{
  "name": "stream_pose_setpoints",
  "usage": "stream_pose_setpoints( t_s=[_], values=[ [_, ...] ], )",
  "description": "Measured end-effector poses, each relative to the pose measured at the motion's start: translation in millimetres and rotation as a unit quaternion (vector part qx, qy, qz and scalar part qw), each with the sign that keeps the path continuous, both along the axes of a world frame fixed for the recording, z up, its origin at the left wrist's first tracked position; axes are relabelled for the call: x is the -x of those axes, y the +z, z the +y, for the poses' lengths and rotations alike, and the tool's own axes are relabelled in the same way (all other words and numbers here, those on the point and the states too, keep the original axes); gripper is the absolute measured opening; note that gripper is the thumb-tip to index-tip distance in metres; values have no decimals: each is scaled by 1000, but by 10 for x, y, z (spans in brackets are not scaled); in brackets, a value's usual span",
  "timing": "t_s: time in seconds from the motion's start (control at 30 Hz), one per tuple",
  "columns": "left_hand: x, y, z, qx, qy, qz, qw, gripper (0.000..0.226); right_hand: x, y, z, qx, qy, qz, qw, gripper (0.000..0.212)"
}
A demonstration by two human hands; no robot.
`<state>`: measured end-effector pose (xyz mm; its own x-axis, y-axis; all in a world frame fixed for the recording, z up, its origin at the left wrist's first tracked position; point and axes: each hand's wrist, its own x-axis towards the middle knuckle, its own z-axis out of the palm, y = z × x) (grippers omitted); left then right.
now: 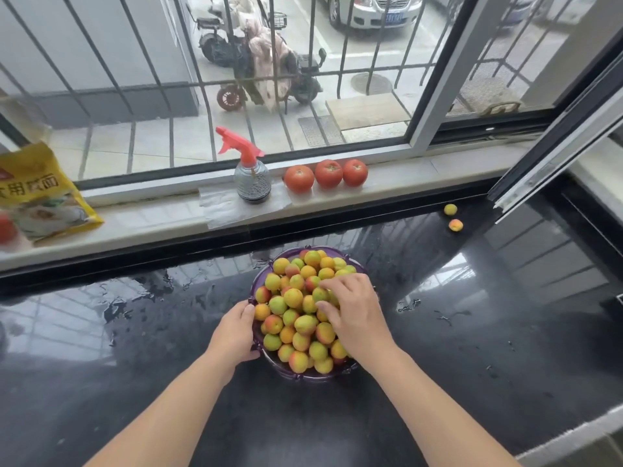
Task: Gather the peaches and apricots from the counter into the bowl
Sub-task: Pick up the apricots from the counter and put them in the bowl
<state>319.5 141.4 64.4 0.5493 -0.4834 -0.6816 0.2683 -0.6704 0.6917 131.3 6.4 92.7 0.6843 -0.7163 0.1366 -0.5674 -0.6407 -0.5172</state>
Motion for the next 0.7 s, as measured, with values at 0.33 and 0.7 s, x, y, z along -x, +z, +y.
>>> stream_pose_setpoints(
  t_s=[0.33, 0.7],
  values=[
    [-48, 35, -10, -16, -12, 22, 1000, 30, -80, -132, -1, 40, -21, 18, 999, 29],
    [111, 35, -147, 35, 103, 34, 994, 33, 181, -160, -372, -39, -140, -126, 981, 22]
  ],
)
